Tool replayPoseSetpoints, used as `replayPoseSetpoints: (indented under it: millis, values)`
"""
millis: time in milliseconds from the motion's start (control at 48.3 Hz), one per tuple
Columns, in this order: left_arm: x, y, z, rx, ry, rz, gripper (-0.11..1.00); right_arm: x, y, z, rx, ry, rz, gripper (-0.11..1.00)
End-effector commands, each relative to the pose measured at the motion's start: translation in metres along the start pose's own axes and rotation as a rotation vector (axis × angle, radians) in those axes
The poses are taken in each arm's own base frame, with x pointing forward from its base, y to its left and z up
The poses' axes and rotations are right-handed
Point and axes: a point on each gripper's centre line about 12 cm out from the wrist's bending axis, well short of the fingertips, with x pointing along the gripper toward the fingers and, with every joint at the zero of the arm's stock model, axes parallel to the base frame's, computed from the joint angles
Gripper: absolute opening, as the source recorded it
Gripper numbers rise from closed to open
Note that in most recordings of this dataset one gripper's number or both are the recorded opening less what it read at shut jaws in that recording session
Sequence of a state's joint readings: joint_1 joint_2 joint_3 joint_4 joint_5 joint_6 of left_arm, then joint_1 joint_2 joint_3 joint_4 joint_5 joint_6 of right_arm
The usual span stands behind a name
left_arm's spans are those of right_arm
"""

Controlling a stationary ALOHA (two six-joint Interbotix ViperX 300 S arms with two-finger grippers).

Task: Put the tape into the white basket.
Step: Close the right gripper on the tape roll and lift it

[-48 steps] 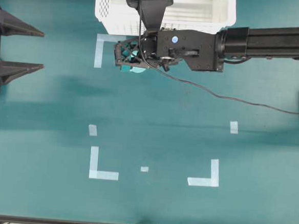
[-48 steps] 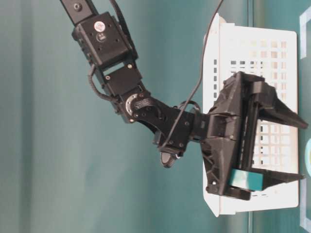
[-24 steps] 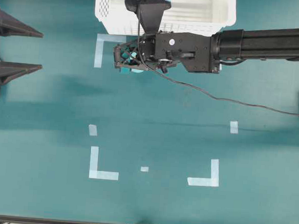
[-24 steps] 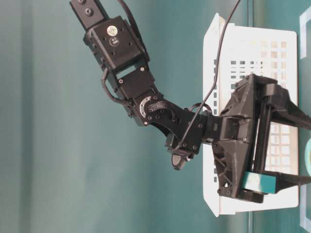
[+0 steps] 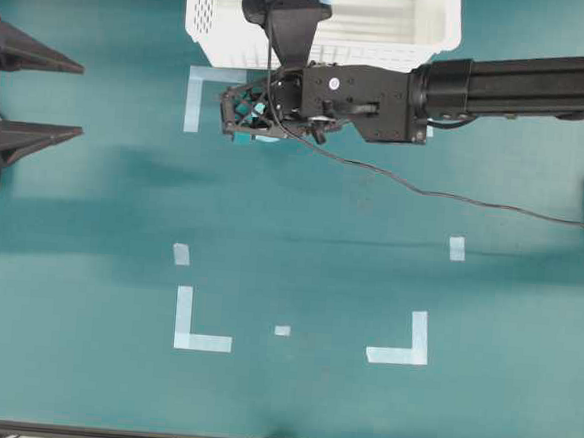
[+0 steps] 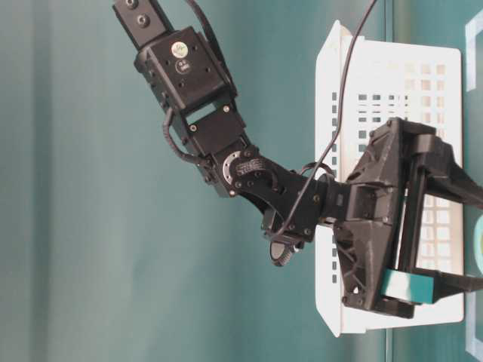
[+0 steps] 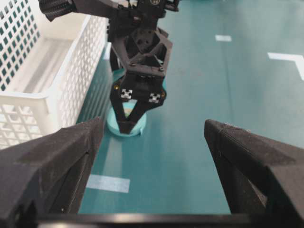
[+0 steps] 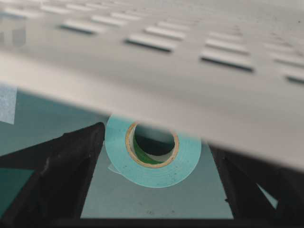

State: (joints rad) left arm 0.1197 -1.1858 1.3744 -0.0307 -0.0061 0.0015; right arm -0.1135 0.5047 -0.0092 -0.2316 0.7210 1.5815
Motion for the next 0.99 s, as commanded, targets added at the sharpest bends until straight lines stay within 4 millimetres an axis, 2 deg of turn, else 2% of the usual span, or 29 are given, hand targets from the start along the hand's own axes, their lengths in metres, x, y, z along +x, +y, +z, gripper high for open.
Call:
replayPoseSetpoints:
  millis: [0, 310, 724, 786, 910, 972]
  values:
    - [0.0007, 0.0006, 0.0042, -0.001, -0.009, 0.004, 0.76, -0.0109, 0.0107, 0.0039, 0.012, -0.004, 0.042, 0.99]
    - [0.0007, 0.0006, 0.0040, -0.002, -0.008, 0.004, 0.76, -0.0030, 0.0070, 0.0012, 0.019, 0.007, 0.019, 0.99]
    - [0.0007, 0.0006, 0.0037, -0.002, -0.005, 0.004, 0.76, -0.0023, 0.0065, 0.0008, 0.029, 0.009, 0.016, 0.97]
    - [0.0007, 0.0006, 0.0037, -0.002, -0.005, 0.004, 0.76, -0.0023, 0.0065, 0.0008, 0.030, 0.009, 0.016, 0.93]
    - [0.0007, 0.0006, 0.0037, -0.002, -0.005, 0.004, 0.76, -0.0037, 0.0065, 0.0010, 0.032, 0.009, 0.014, 0.68]
    - [0.0007, 0.0006, 0.0037, -0.002, -0.005, 0.004, 0.76, -0.0051, 0.0071, 0.0014, 0.031, 0.008, 0.017, 0.68]
